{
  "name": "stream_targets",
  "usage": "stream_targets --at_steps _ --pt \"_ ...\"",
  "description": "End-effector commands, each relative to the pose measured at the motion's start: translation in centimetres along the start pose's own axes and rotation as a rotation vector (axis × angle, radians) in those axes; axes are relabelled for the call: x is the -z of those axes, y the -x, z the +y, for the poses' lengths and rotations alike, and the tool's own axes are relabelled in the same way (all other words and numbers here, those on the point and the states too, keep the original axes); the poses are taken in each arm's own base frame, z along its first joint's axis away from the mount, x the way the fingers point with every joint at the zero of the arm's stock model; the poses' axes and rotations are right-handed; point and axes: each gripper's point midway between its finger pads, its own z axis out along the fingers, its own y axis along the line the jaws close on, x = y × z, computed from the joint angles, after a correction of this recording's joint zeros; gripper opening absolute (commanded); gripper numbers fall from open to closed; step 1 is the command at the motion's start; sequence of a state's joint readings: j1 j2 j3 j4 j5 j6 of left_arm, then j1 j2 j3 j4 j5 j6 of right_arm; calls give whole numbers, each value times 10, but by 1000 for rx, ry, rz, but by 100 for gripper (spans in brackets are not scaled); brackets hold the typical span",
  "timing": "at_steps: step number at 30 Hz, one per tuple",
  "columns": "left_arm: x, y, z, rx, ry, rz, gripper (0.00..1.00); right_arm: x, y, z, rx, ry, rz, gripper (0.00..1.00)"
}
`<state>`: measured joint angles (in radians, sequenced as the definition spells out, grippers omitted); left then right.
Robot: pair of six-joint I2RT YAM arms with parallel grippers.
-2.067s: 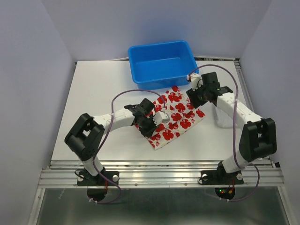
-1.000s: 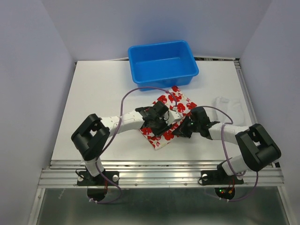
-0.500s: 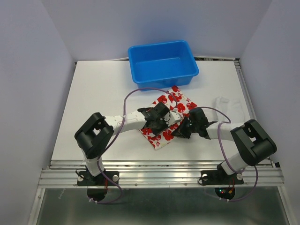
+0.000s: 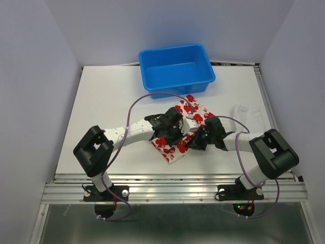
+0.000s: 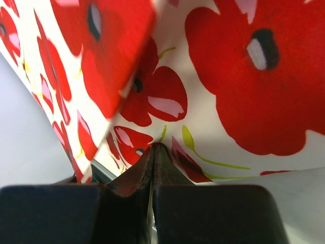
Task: Fold and stack the skirts
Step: Fold the skirt
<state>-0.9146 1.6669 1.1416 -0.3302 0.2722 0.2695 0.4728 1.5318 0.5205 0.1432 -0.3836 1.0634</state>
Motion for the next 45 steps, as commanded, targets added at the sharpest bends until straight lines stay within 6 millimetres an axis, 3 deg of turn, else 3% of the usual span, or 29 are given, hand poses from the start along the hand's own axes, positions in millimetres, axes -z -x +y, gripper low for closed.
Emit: stream_targets --at_steps 1,8,14,18,27,29,32,34,35,41,45 --pt "15 24 -26 -17 -98 -60 0 -3 -2 -13 -3 -39 -17 1" --pt "9 24 -48 -13 -190 -52 0 -3 -3 -14 -5 -40 -15 1" --pt "-11 7 -61 39 -271 -7 0 -3 -6 -15 0 -47 -11 1" --pt "-34 -12 -59 49 -281 34 0 -2 -5 -18 10 -60 -13 1" --pt "-56 -32 -56 72 -310 69 0 3 -2 -16 52 -88 -20 1" --pt "-58 -40 -56 78 -313 84 0 10 -5 -23 98 -142 5 1" --pt "-57 -49 -55 83 -315 97 0 26 6 -17 191 -200 40 1" --pt "-55 -52 -53 89 -311 91 0 42 15 -9 247 -242 70 7" --pt "-54 -53 -53 90 -313 92 0 51 26 -9 240 -252 45 15" --pt "-55 -54 -54 89 -317 91 0 85 84 19 329 -209 -121 32" --pt "-56 -53 -54 91 -319 92 0 92 110 4 363 -271 -161 40"
